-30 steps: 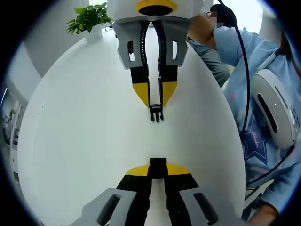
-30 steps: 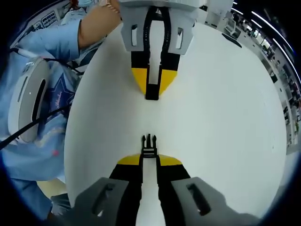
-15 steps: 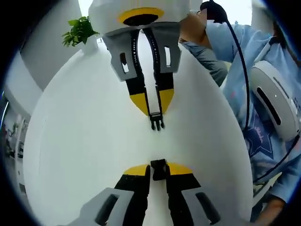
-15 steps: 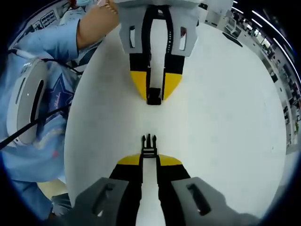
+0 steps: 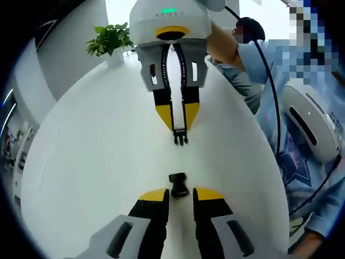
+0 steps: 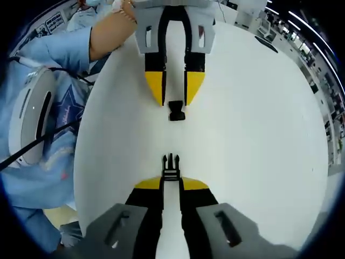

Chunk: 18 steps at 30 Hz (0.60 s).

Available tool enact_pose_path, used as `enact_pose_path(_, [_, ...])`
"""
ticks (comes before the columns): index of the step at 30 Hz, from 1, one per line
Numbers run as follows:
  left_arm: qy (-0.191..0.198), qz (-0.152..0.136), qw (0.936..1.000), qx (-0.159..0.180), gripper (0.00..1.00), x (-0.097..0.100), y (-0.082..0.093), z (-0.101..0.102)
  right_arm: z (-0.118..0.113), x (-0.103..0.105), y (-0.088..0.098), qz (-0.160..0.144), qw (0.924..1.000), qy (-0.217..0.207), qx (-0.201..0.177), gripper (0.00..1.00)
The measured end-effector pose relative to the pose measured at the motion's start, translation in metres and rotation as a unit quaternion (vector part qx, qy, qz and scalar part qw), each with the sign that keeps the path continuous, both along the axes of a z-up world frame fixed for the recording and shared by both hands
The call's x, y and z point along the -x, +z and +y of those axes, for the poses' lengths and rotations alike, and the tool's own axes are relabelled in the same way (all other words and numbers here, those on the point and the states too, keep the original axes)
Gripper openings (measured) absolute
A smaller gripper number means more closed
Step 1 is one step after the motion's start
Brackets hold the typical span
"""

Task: Snap the two parts of the plastic buckle together until the buckle closes and remains connected.

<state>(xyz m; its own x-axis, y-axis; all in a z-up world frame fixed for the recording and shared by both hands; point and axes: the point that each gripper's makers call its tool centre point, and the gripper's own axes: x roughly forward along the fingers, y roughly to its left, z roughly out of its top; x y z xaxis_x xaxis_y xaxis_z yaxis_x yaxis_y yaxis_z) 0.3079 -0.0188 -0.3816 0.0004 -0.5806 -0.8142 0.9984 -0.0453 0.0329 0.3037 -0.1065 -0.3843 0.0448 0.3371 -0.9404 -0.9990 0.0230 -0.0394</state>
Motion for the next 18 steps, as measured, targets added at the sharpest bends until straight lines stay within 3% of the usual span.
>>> enact_pose_path(18, [0.007, 0.027, 0.9993, 0.023, 0.11, 0.0010, -0.0010, -0.0013, 0.0095, -0.0001, -0.0015, -0.002, 0.9999, 0.008, 0.008, 0.11])
